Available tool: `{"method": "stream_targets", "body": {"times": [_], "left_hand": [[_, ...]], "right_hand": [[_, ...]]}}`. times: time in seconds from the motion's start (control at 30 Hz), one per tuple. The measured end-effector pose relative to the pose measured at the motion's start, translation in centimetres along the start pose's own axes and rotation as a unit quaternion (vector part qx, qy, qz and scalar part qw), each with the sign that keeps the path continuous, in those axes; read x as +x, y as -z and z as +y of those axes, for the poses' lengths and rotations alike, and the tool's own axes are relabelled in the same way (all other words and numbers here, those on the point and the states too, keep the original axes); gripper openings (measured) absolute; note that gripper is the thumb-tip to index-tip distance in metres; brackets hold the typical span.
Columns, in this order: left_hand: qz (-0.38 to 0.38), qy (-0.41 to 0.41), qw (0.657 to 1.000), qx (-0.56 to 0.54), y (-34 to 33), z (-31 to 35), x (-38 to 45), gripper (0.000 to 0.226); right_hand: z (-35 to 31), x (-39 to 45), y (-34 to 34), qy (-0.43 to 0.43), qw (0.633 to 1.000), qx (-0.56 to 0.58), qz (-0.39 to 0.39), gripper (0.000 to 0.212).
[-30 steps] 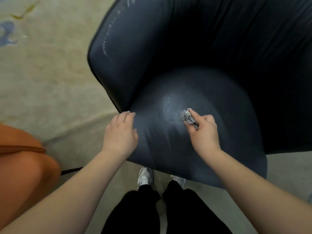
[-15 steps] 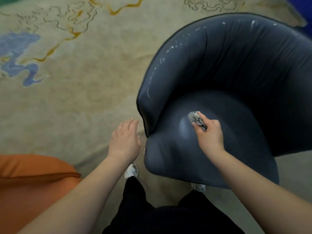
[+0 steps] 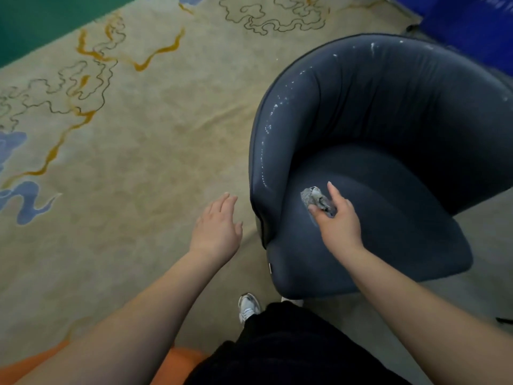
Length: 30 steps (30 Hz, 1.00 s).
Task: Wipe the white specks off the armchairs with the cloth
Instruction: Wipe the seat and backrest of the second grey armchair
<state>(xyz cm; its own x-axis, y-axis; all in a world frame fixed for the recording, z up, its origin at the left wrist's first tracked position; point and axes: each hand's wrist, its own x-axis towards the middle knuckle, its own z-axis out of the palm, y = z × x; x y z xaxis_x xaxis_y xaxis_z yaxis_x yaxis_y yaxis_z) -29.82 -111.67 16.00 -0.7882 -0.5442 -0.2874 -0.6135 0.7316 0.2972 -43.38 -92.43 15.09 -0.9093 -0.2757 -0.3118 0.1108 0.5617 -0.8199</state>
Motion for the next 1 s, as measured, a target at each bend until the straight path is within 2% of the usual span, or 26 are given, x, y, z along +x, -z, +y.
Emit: {"method": "stream_targets", "body": {"times": [0.1,0.23,0.43,0.57,0.7,1.0], "left_hand": [[-0.002,-0.004,1.000,-0.003,0.5,0.1,1.6,0.060],[0.002,0.004,0.999,-0.054,0.8,0.8,3.4,0.059],[-0.027,-0.007,0.993,-0.118,2.0,1.6,7.2,0.065],[-0.057,-0.063,0.991,-0.101,2.6,1.4,11.3,0.076],[-0.084,-0.156,0.983,-0.055,3.4,0.5,15.6,0.086],[-0.158,-0.269,0.950,-0.009,3.2,-1.4,21.6,0.101]], "right_hand": [[-0.1,0.9,-0.2,-0.011,1.000,-0.001,-0.013,0.065],[0.0,1.5,-0.1,-0.028,0.999,0.023,-0.008,0.060],[-0.3,2.0,-1.0,-0.051,0.998,0.030,0.023,0.054],[-1.0,3.0,-3.3,-0.071,0.996,0.031,0.050,0.055],[-2.2,3.9,-7.0,-0.114,0.989,0.039,0.091,0.056],[-3.4,5.1,-13.7,-0.227,0.944,0.097,0.218,0.056]]}}
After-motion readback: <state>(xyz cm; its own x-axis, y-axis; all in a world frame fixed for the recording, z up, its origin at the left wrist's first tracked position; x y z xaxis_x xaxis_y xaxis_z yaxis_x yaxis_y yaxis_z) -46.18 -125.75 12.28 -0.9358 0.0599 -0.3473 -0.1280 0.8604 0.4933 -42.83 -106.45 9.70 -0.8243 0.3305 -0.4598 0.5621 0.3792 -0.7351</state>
